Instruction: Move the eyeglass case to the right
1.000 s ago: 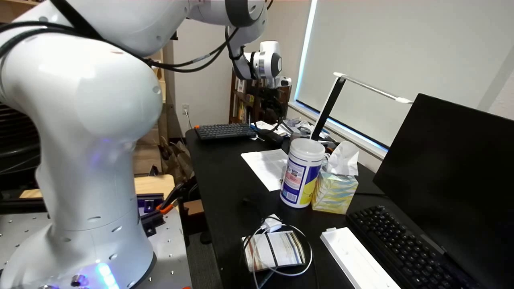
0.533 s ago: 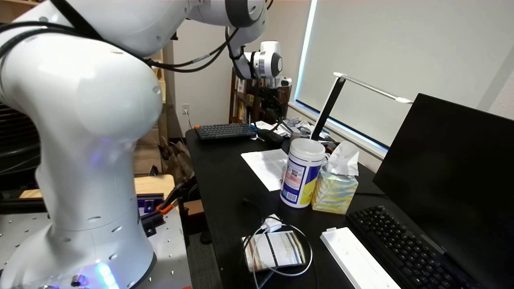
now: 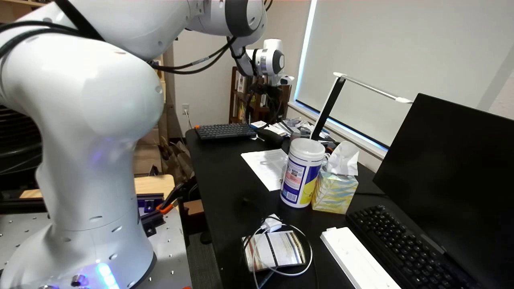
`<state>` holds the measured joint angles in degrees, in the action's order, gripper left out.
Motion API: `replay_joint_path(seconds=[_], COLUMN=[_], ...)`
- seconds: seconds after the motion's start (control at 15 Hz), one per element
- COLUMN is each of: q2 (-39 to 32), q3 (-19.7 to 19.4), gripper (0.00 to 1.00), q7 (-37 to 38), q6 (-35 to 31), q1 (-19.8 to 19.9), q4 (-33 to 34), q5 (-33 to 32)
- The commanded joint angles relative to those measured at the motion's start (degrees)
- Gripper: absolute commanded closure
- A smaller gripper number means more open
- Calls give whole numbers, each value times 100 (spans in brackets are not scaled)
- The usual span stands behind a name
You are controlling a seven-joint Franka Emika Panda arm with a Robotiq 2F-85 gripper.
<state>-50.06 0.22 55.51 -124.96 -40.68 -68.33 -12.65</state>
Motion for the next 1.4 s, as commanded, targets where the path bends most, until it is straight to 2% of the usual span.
replay_joint_path(seconds=[0.0,0.13,0.2,0.33,0.47,0.6,0.67,0.93,1.33], q2=[-22,-207,-338,-609,-1035,-1340,-891,-987,-1517], q3=[-154,-337,-356,-257,-268,-271,-246,-260,-361], gripper=[0,0,0,0,0,0,0,0,0], q7=[308,1069,1399,1874,2414,3004,2547,2611,4023], q6=[150,475,546,1106,1553,1700,1361,1377,629], q1=[-85,-240,-279,-288,-371,-432,-390,-416,-239], q4=[54,332,509,956,1661,2191,1388,1491,2007], q5=[-77,-12,0,194,393,532,347,346,671])
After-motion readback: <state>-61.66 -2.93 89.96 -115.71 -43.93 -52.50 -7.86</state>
